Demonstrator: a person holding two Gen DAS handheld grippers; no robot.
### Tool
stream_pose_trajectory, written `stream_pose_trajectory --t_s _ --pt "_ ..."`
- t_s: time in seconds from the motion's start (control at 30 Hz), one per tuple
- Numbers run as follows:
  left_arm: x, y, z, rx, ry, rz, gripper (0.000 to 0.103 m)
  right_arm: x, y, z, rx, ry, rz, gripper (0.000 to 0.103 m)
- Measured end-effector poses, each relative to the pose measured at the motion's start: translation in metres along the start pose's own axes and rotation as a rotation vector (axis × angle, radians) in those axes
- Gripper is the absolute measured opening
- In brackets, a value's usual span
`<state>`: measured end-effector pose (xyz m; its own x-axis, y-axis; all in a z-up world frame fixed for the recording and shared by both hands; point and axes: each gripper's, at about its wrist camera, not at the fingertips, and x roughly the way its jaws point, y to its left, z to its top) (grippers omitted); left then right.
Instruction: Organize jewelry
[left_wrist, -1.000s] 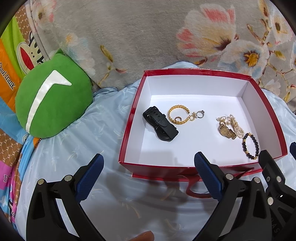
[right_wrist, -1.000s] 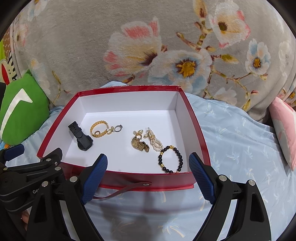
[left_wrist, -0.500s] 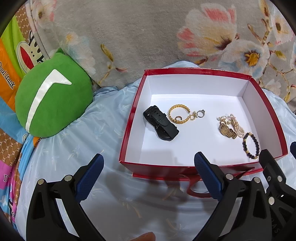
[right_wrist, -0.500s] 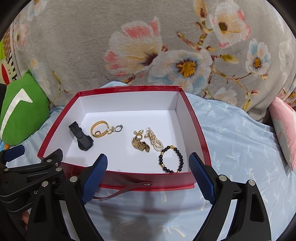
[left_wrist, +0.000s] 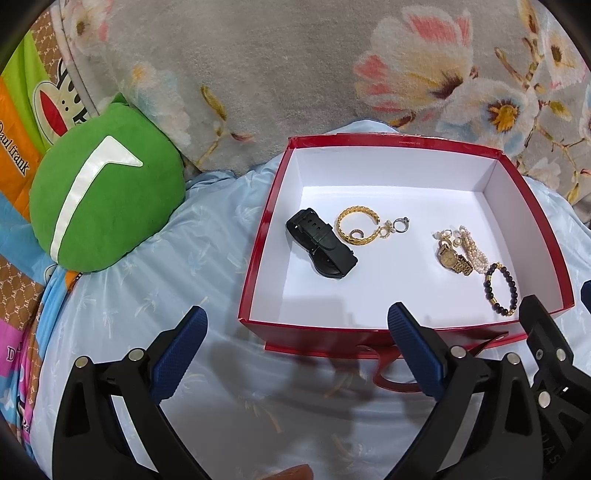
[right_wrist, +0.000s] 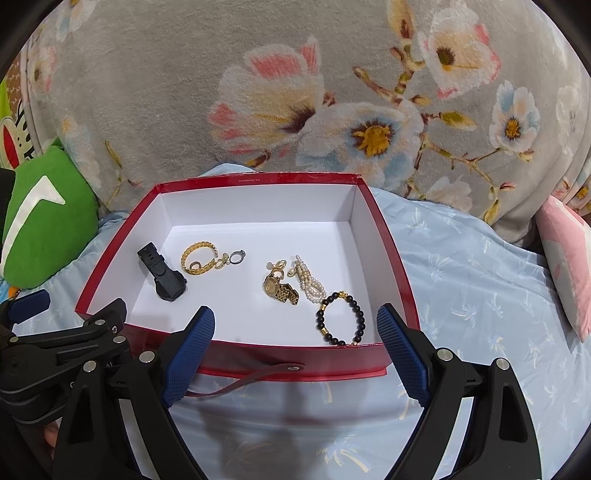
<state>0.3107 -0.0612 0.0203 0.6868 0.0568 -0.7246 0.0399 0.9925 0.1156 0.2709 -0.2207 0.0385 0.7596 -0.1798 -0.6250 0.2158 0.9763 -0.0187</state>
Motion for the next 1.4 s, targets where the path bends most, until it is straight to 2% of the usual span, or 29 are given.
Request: stream_pose_trajectory --t_s 1.1,1.4 --pt "-0.0016 0.0009 -0.0019 0.001 -0.011 0.024 0.096 -0.0006 0.0016 -0.0016 -0.001 -0.001 -0.002 0.087" --pt "-0.0039 -0.0015 -0.0005 0.006 -0.011 -0.002 0.096 -0.0032 -0.0017 -0.0046 0.010 -0.006 -0.012 0.087"
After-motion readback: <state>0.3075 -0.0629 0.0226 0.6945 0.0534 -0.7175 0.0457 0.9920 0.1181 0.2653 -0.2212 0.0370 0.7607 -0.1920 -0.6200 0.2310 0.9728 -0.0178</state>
